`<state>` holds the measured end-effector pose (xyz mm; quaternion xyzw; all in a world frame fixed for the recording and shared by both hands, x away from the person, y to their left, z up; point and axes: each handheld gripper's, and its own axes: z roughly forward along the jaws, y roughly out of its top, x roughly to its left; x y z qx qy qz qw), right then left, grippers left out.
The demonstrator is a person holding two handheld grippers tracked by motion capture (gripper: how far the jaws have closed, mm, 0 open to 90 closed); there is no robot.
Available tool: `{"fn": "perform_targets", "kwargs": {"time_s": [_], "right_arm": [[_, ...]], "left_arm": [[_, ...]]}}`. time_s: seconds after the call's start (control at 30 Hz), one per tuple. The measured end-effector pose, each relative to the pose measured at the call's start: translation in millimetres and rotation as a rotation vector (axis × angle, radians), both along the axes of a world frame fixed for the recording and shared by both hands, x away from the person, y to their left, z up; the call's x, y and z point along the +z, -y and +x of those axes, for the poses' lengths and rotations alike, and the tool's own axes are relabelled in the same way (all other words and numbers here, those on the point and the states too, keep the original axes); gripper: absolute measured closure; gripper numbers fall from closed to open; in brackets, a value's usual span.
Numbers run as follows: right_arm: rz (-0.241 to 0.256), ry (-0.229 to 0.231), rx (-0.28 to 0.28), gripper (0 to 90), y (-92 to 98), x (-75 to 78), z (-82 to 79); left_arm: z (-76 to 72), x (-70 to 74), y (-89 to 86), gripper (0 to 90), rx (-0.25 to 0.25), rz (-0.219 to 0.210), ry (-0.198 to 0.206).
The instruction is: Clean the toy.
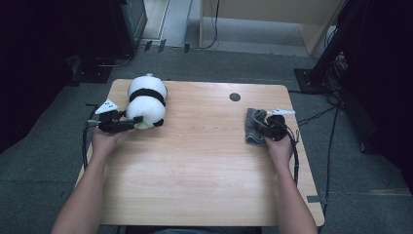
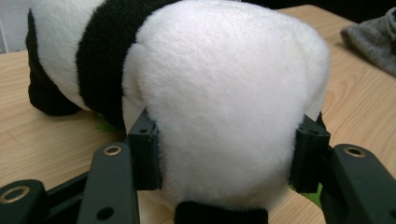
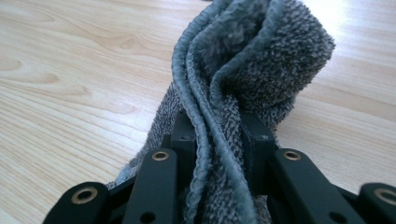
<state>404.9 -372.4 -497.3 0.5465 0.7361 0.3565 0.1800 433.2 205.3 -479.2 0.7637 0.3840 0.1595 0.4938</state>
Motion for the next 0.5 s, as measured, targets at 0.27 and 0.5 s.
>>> {"fn": "perform_targets", "kwargs": {"time_s": [0.27,0.5], "right_arm": [[-0.004,0.033,0.019,61.5,5.6,-11.9,2.9],[0.032,0.018,0.006,43.9,6.8,-11.3,3.2]], "left_arm": [[3.5,-6.3,-0.4,30.6,0.003,0.004,-0.004],[2.8,-3.7,2.2,19.2,0.010,0.021,-0.036]]}}
